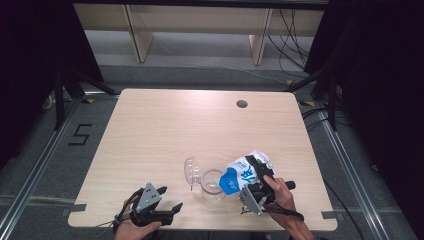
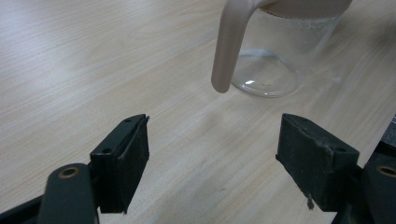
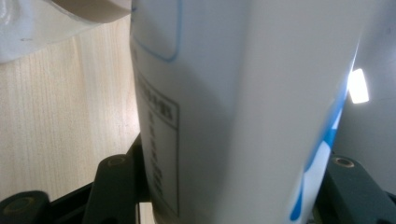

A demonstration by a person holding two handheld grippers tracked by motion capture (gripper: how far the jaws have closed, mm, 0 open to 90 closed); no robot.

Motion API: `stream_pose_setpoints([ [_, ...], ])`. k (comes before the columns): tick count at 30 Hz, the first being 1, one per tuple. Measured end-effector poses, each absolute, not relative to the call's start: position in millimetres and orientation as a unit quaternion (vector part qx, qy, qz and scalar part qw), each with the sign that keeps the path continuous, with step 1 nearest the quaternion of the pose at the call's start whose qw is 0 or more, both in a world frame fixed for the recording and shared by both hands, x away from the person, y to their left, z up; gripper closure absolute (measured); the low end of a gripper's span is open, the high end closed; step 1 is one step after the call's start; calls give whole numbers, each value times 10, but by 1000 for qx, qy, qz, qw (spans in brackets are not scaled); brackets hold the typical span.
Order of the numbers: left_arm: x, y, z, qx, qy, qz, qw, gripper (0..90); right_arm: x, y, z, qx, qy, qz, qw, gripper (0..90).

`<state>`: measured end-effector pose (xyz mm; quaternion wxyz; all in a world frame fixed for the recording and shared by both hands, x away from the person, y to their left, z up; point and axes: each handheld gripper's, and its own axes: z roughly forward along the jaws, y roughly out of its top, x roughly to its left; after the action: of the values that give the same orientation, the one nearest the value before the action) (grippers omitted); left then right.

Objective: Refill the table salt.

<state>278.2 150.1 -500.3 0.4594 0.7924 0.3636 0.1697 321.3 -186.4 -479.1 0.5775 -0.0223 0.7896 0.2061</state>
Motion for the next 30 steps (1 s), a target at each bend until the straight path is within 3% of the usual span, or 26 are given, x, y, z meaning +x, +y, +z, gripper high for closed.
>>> stream_pose_setpoints([
  [30, 2788, 1493, -5002, 796, 359, 170, 457, 246, 3193, -1810, -4775, -57, 770, 173, 612, 463],
])
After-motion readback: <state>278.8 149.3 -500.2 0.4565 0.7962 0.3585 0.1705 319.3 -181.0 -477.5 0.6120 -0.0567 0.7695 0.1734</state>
